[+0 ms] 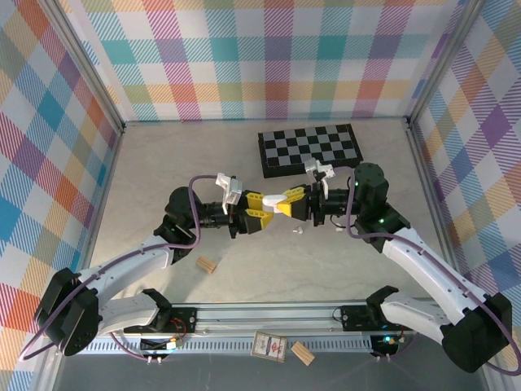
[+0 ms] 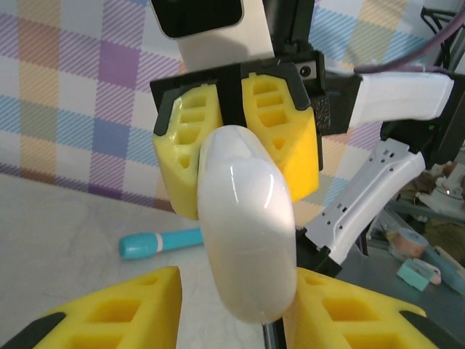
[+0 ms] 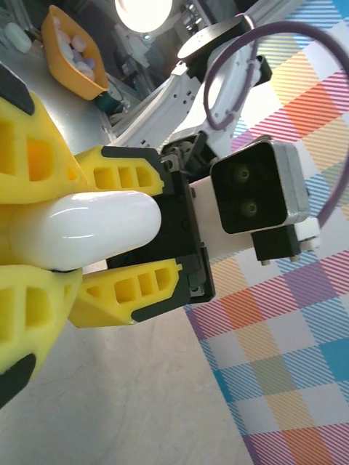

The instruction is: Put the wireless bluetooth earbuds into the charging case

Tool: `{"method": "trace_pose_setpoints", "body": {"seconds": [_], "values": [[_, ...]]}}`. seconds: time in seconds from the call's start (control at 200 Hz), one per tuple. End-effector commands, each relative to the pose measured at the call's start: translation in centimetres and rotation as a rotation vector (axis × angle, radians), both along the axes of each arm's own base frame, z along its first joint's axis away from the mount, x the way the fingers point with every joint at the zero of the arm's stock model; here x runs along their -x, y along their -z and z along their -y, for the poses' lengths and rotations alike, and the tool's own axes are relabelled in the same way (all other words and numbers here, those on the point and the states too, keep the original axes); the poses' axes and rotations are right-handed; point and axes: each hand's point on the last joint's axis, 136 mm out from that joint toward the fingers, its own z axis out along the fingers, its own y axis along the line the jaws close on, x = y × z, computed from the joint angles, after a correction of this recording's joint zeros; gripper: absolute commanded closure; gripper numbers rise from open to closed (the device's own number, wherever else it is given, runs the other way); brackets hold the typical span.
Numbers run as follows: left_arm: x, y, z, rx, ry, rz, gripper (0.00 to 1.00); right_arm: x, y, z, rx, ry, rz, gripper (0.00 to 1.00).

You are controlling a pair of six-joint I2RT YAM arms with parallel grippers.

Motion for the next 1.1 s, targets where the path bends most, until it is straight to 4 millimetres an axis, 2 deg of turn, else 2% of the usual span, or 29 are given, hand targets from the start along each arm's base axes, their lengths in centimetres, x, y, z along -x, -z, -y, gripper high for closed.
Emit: {"method": "trace_pose_setpoints", "body": {"seconds": [0.0,0.27,0.565,0.675,0.775,0.855,0.995,1.095], "values": [[-0.1,-2.9,-0.3,0.1,-0.039,0.042,0.62,0.5,-1.6,-0.2,-0.057,-0.023,0.049,0.91],[0.0,-2.8,0.3,0.095,-0.024,0.002,0.69,0.4,-1.2,-1.0,-0.049,-0.043,0.045,0.91],[0.4,-3.5,0.4,0.109,0.0,0.014,0.7,0.6,-1.0,-1.1,-0.042,-0.049,0.052,0.91],[0.6,-3.4,0.5,0.102,0.017,0.014,0.74,0.8,-0.9,-1.1,-0.037,-0.061,0.054,0.91],[1.0,-3.1,0.6,0.088,0.043,0.033,0.85,0.8,-0.7,-1.1,-0.025,-0.059,0.054,0.9],[1.4,-2.5,0.7,0.072,0.059,0.068,0.93,0.8,-1.1,-1.0,-0.027,-0.042,0.059,0.82],[1.5,-1.5,0.6,0.035,0.045,0.125,0.91,-0.4,-1.5,-0.6,0.0,0.054,0.029,0.7],[1.8,-1.3,0.3,0.028,0.034,0.185,0.89,-1.3,-1.6,-0.4,0.038,0.115,-0.009,0.57]]}}
